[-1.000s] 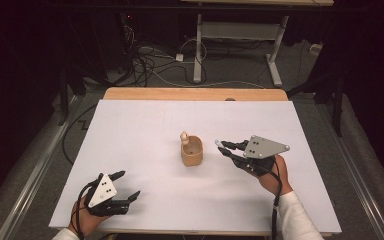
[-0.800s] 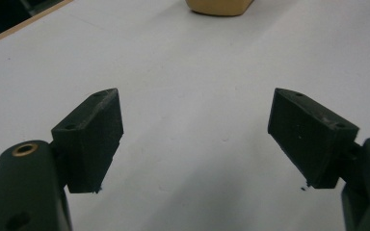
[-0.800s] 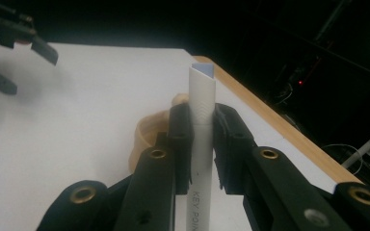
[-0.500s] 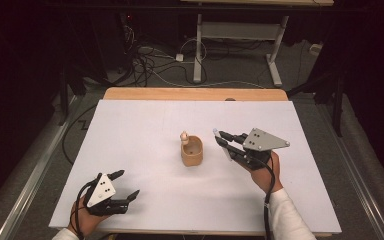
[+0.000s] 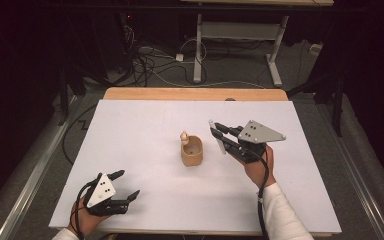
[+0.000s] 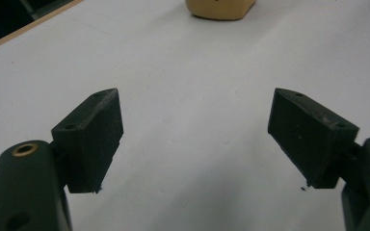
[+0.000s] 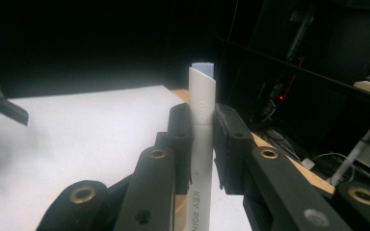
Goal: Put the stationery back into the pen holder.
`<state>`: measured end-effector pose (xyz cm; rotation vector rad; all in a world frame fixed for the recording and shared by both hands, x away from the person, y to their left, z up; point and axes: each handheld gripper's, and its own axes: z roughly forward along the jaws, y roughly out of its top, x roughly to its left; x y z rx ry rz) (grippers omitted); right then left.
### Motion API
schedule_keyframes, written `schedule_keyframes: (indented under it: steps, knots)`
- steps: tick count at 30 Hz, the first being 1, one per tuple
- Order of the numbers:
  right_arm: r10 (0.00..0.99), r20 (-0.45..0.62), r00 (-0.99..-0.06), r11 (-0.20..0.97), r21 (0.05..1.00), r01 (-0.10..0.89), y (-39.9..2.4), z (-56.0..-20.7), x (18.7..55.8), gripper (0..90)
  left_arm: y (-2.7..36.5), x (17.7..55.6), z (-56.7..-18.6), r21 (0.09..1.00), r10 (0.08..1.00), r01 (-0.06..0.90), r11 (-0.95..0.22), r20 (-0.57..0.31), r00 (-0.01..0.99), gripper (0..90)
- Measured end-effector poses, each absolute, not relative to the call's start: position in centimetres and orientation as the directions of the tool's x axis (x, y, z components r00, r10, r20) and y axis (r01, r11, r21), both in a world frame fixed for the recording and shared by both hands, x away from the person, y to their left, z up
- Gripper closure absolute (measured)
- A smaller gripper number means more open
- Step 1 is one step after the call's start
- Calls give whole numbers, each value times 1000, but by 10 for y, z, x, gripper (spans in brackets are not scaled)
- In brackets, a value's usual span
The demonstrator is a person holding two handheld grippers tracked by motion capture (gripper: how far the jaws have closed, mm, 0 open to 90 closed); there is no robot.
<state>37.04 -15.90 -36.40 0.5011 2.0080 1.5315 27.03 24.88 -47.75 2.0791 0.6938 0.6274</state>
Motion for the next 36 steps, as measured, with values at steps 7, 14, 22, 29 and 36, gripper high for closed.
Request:
schedule_keyframes:
  steps: [7, 14, 22, 29, 36]
  knots:
    - [601, -200, -774, 264, 963, -44, -147, -357, 377, 782, 248, 270, -478, 830, 665, 247, -501, 186, 723, 192]
    - [598, -184, -780, 231, 972, -52, -135, -351, 384, 782, 248, 270, -478, 830, 662, 245, -500, 185, 726, 192]
    - [592, -160, -790, 203, 978, -46, -123, -351, 388, 782, 249, 270, -478, 832, 663, 245, -498, 183, 726, 192]
    - [586, -152, -796, 196, 980, -42, -112, -354, 390, 782, 249, 270, -478, 829, 664, 242, -504, 193, 722, 192]
    - [584, -129, -801, 176, 984, -31, -105, -360, 392, 782, 250, 270, -477, 829, 665, 237, -506, 199, 720, 192]
